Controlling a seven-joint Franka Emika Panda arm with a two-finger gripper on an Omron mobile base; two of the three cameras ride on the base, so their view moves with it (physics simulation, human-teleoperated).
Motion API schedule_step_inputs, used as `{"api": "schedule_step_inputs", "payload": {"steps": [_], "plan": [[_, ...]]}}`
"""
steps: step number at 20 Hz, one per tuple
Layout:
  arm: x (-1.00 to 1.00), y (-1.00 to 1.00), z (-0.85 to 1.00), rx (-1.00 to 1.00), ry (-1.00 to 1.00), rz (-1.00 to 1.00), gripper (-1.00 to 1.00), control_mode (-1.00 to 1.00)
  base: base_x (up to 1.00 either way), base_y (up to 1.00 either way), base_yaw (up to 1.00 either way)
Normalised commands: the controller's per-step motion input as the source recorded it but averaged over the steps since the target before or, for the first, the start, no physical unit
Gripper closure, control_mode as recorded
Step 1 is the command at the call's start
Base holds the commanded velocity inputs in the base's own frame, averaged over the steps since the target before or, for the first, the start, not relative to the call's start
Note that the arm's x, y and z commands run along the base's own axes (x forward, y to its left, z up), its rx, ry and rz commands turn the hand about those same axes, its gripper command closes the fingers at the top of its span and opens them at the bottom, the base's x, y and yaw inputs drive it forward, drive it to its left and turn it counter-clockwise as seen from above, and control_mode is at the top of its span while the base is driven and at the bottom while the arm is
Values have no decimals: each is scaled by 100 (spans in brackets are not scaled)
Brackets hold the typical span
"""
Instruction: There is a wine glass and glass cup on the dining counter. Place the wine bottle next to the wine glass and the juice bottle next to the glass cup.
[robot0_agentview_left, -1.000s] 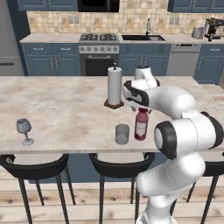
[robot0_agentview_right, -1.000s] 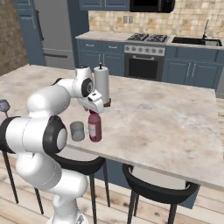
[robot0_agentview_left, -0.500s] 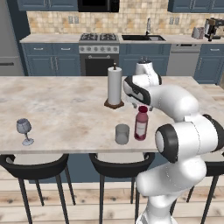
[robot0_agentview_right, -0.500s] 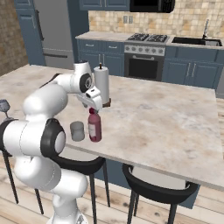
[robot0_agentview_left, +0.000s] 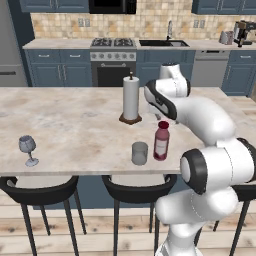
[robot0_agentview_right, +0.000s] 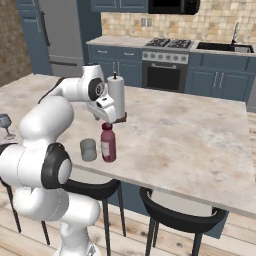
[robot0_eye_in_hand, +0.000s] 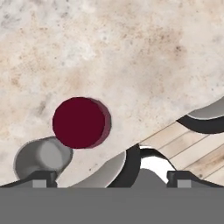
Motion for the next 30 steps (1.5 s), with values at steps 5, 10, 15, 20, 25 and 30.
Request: {"api": "schedule_step_inputs", "payload": {"steps": [5,10,15,20,25,30], "plan": [[-59,-9,13,0,0,0,-100,-100,0,0,0],[-68,-6,7,0,-4,15,-100,-100,0,0,0],[-68,-3,5,0,-7,20,-100,-100,0,0,0],[-63,-1,9,0,-7,24,-100,-100,0,0,0],[-60,-5,14,4,-2,13,-100,-100,0,0,0],[-57,0,9,1,0,14,-100,-100,0,0,0]]}}
